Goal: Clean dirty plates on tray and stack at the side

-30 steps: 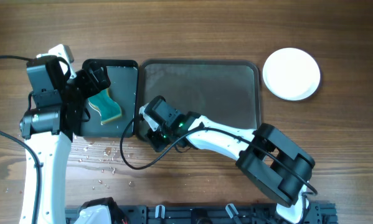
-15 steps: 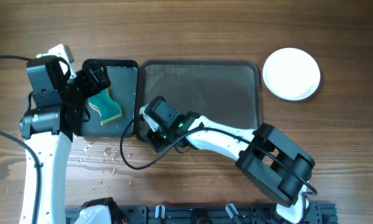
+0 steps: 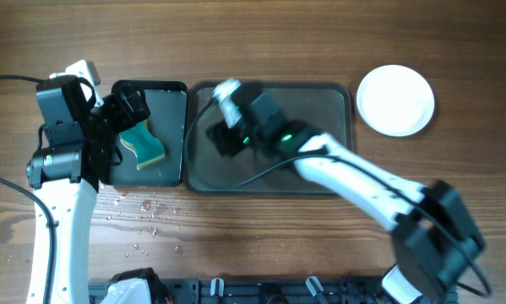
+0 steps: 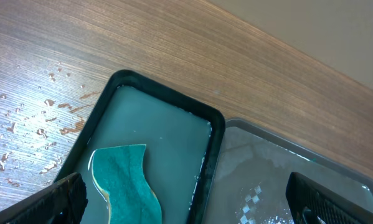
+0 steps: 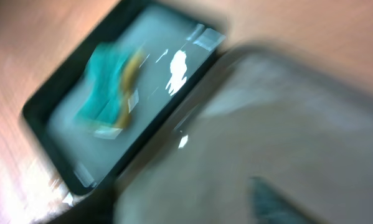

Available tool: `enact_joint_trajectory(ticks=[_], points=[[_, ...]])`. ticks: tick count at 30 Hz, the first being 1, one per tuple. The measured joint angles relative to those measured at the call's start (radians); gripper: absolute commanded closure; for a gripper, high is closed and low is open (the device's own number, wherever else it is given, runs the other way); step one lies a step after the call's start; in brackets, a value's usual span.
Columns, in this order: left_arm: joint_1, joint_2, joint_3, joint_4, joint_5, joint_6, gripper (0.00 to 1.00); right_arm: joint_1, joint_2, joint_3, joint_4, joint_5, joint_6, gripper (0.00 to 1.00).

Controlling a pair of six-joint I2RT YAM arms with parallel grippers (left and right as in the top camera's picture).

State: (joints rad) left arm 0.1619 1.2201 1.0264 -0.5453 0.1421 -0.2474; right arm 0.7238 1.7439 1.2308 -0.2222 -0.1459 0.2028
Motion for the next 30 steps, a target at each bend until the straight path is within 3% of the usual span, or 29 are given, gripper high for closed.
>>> enact_joint_trajectory(ticks=[8, 30], points=[[0.0, 0.0, 0.0, 0.0, 0.0, 0.0, 0.0, -0.142, -0.033, 0.006, -0.034, 0.128, -0.081, 0.0], [0.0, 0.0, 0.0, 0.0, 0.0, 0.0, 0.0, -0.146, -0.033, 0.006, -0.035, 0.133, -0.096, 0.0]])
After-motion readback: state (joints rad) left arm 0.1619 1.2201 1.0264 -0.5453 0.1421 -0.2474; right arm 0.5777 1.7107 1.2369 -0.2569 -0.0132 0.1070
